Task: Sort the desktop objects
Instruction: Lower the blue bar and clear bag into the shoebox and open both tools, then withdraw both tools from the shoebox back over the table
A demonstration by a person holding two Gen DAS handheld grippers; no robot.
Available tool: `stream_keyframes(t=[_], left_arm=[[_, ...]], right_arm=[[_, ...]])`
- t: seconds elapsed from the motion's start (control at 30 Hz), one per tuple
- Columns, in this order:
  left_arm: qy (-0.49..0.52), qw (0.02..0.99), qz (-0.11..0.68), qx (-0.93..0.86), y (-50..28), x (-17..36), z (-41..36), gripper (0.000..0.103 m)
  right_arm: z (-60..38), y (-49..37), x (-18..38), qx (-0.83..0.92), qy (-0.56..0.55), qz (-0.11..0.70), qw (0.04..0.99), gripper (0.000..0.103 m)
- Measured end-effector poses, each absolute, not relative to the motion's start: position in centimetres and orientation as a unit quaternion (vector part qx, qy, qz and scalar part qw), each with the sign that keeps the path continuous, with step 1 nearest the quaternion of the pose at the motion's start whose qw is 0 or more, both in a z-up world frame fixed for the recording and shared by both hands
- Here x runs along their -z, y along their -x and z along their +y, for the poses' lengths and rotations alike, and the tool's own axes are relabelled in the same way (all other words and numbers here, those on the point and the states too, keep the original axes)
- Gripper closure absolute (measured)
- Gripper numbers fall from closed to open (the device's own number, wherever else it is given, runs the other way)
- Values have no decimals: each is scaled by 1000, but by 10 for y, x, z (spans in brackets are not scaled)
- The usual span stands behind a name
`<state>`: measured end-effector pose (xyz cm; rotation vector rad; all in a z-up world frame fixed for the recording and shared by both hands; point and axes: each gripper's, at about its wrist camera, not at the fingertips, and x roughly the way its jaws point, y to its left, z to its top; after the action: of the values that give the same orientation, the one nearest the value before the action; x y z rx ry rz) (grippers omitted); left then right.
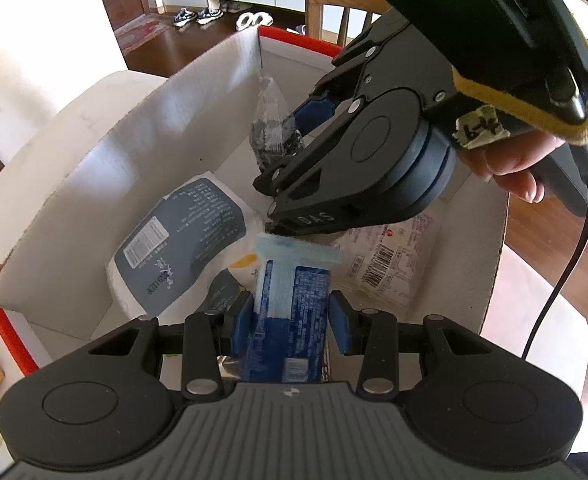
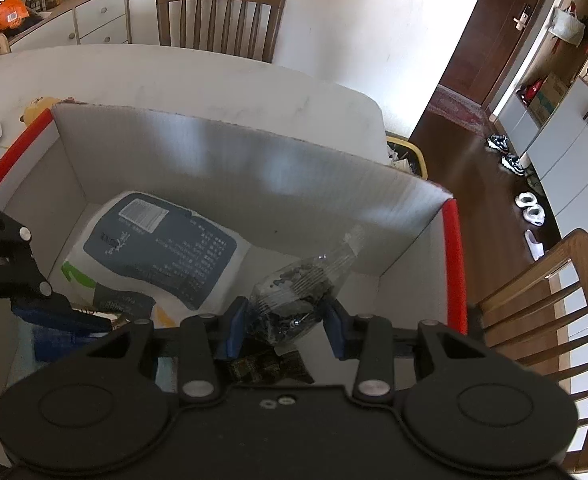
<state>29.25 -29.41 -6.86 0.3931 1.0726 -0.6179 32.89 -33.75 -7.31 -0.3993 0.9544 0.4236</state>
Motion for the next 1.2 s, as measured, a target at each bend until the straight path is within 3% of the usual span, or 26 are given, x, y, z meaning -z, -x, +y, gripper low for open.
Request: stream_keyframes(t=[0.2, 0.33, 0.47, 0.57, 0.7, 1.2], left_arm=[[-181, 790, 511, 286, -294, 74, -296, 64], [-173, 791, 513, 285, -294, 73, -292, 62], [-166, 802, 507, 268, -295, 70, -285, 40], [-153, 806, 509, 262, -296, 68, -279, 34], [-139, 815, 498, 262, -291, 61, -274, 33], [-106, 848, 455, 252, -269, 40, -269, 32]], right_arm=[[-338, -329, 73, -198, 187, 452, 849, 61], [-341, -327, 71, -198, 184, 448, 852, 53], [-342, -325, 68, -200, 191, 440, 854, 46], [-342, -324, 65, -198, 191, 437, 856, 43], [-345, -322, 59, -197, 180, 433, 861, 39], [-355, -299, 32, -215, 141, 424, 868, 38]])
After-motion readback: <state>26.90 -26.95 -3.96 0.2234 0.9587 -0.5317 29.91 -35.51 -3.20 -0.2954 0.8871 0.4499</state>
